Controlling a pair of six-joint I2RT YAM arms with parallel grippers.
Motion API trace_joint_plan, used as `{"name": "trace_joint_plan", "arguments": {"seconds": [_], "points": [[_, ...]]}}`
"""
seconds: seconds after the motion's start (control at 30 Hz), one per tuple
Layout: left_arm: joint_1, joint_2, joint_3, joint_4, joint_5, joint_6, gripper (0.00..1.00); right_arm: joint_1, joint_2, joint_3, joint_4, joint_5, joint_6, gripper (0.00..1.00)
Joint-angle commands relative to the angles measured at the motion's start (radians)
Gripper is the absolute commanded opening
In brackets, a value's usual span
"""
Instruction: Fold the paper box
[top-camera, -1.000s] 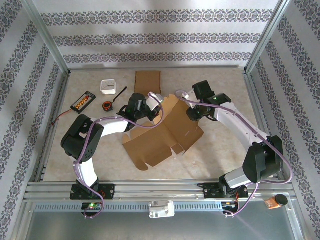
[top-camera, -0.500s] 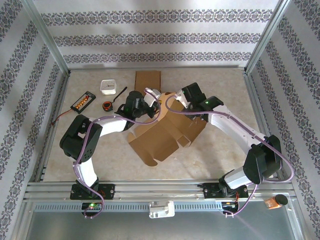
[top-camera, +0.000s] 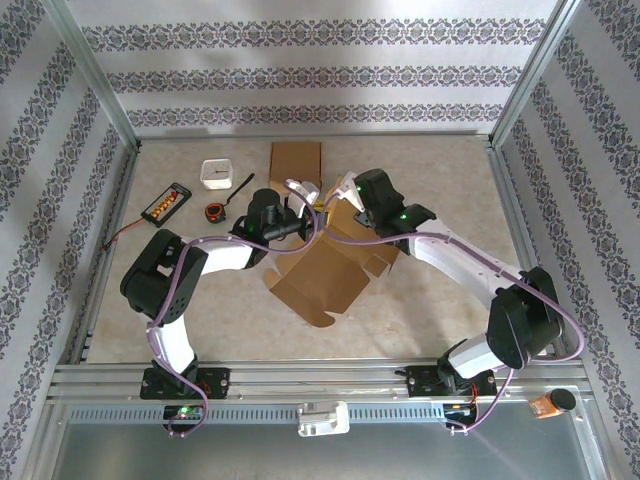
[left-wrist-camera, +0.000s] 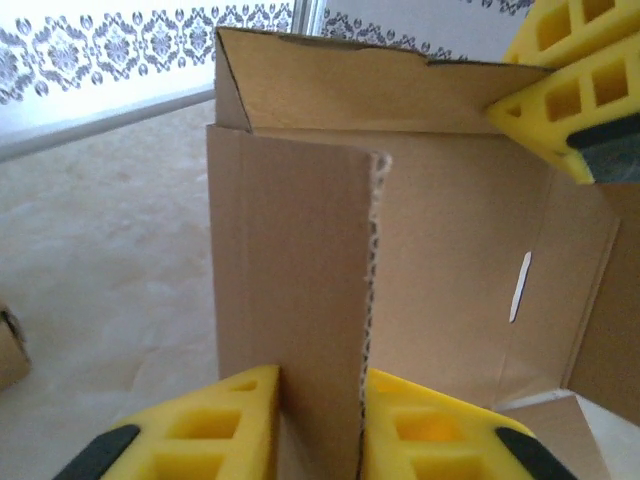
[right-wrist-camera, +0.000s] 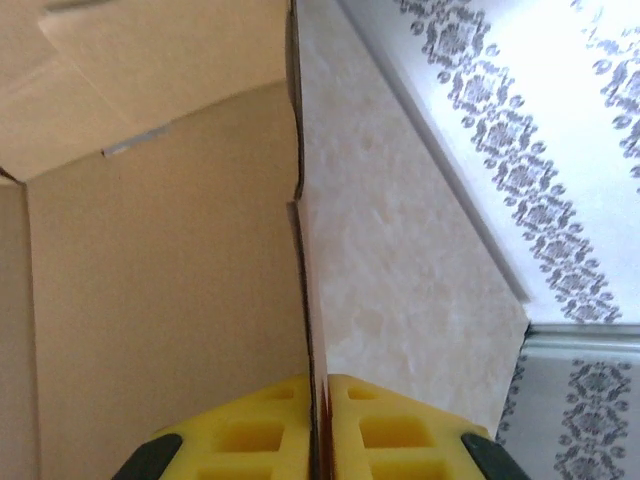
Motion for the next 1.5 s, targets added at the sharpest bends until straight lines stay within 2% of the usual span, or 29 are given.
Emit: {"name": "trace_joint_plan", "arguments": {"seconds": [0.0, 0.23, 0.33, 0.53, 0.63, 0.8, 0.87, 0.97, 1.2, 1.33, 1.47], "points": [[-0.020, 0.039, -0.018, 0.121, 0.115, -0.071, 0.29, 0.032, 0.012, -0.058, 0.158, 0.004, -0.072, 0.12], [0.015, 0.030, -0.037, 0.105, 0.215, -0.060, 0.38, 0.045, 0.014, -0.158, 0.266, 0.048, -0.215, 0.12], [0.050, 0.034, -0.040, 0.110, 0.266, -0.071, 0.46, 0.049, 0.009, -0.195, 0.301, 0.052, -0.259, 0.11], [0.090, 0.089, 0.003, 0.148, 0.438, -0.121, 0.61, 0.070, -0.015, -0.270, 0.385, 0.051, -0.344, 0.10], [0.104, 0.129, 0.005, 0.267, 0.490, -0.204, 0.62, 0.080, -0.022, -0.300, 0.422, 0.061, -0.378, 0.10], [0.131, 0.234, 0.020, 0.632, 0.581, -0.487, 0.63, 0.082, -0.018, -0.318, 0.451, 0.083, -0.394, 0.10], [0.133, 0.245, 0.029, 0.653, 0.589, -0.524, 0.65, 0.083, -0.016, -0.315, 0.454, 0.088, -0.395, 0.10], [0.133, 0.217, 0.017, 0.576, 0.571, -0.467, 0.69, 0.083, -0.015, -0.313, 0.454, 0.087, -0.392, 0.10], [0.135, 0.072, 0.010, 0.112, 0.461, -0.139, 0.74, 0.082, -0.017, -0.313, 0.454, 0.092, -0.394, 0.10], [0.156, 0.048, 0.014, 0.051, 0.461, -0.095, 0.76, 0.083, -0.019, -0.312, 0.456, 0.095, -0.401, 0.10], [0.190, -0.019, -0.029, 0.020, 0.392, -0.012, 0.81, 0.083, -0.023, -0.316, 0.458, 0.096, -0.416, 0.10]]}}
